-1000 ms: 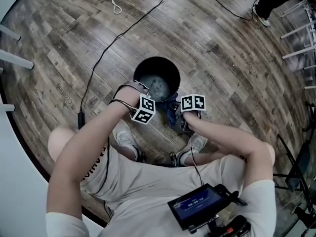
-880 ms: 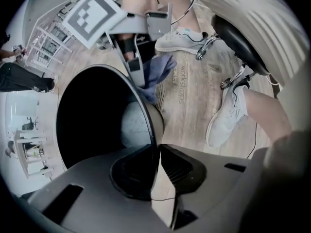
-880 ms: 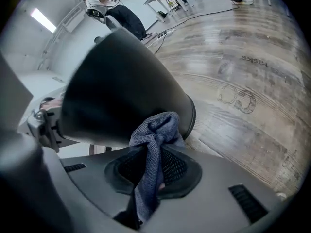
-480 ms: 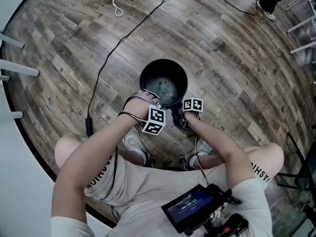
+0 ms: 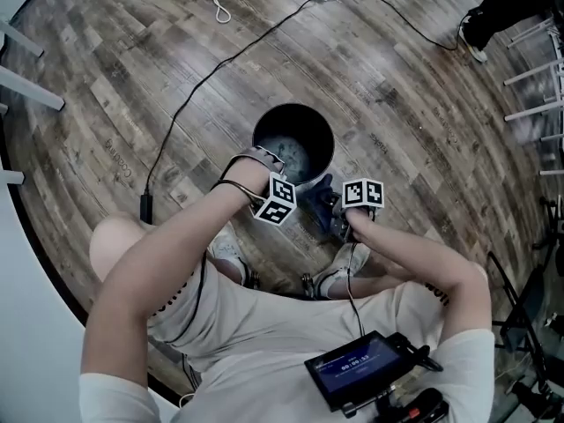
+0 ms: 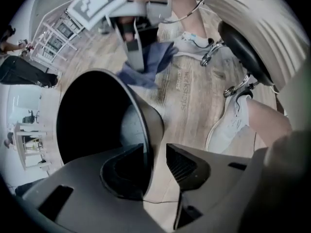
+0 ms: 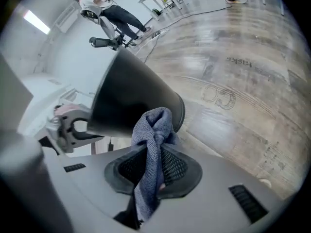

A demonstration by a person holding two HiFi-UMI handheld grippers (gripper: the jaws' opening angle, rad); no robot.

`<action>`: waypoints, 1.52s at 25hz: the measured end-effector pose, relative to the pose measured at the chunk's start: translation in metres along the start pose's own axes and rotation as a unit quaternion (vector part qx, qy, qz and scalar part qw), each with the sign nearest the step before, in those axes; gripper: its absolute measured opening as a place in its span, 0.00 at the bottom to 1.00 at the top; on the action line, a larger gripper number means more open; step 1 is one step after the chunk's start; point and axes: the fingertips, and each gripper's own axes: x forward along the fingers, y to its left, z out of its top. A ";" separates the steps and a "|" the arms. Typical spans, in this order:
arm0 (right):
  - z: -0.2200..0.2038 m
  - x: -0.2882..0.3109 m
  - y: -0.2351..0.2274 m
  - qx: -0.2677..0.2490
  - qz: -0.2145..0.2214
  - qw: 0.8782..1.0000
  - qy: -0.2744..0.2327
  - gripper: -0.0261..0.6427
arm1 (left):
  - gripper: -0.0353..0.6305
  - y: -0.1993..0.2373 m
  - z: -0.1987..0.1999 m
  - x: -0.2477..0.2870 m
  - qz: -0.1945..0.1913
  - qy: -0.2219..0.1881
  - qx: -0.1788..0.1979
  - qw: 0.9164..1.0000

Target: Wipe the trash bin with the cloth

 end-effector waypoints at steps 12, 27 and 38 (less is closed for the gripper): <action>0.024 0.024 0.029 0.004 0.036 0.998 -0.058 0.13 | 0.12 -0.009 0.019 -0.004 0.009 -0.026 0.007 1.000; -0.005 0.124 -0.060 0.055 -0.057 0.997 -0.007 0.13 | 0.21 -0.008 0.036 -0.016 -0.016 -0.076 -0.042 0.996; 0.115 -0.094 0.016 -0.101 -0.071 0.978 -0.169 0.13 | 0.32 0.058 0.073 -0.138 0.029 -0.277 -0.181 0.943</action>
